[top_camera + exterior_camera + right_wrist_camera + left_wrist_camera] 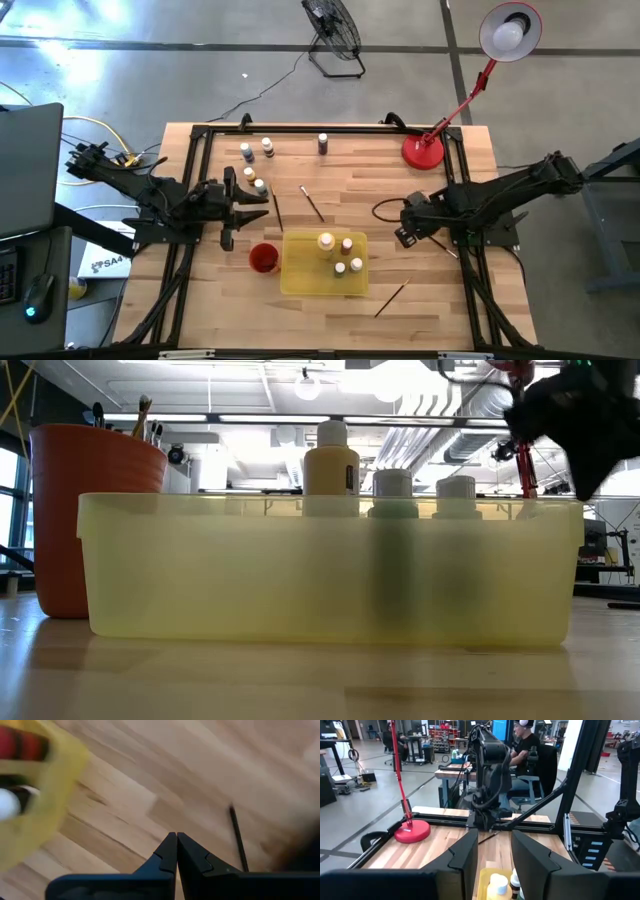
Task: Pick & Place Paint Supplies
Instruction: Put the silver paintbrush into the orange cup
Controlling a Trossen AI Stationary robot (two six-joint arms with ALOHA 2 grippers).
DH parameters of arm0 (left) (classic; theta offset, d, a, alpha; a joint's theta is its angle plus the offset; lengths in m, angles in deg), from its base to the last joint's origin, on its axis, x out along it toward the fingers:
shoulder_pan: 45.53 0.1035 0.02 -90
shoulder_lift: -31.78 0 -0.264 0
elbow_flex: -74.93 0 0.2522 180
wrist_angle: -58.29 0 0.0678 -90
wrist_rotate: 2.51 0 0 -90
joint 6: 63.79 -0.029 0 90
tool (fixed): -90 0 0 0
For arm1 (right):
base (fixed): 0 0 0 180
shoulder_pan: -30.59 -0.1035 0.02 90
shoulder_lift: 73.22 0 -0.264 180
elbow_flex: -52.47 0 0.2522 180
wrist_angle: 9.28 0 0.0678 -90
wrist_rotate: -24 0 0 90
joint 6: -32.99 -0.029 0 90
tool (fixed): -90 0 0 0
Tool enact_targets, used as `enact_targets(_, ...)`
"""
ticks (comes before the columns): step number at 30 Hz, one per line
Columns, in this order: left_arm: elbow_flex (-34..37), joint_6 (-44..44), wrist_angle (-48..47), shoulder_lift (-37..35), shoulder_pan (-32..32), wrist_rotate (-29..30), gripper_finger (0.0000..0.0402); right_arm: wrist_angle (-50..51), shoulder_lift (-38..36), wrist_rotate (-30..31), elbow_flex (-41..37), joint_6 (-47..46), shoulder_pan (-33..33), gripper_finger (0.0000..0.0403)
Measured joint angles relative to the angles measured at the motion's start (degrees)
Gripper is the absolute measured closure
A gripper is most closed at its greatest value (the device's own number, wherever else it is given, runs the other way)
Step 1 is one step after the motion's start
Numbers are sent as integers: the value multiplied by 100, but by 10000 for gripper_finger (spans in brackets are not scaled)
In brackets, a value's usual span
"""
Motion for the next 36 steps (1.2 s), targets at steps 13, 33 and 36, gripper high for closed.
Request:
enact_targets(13,2,0,1,0,0,-2,286,200,-2,-555,-924,-612,-223,401)
enact_targets(33,4,0,1,0,0,-4,286,-141,424,-560,-1537,-518,-223,312)
enact_targets(36,4,0,1,0,0,63,286,-243,658,-503,-1541,-760,-221,312)
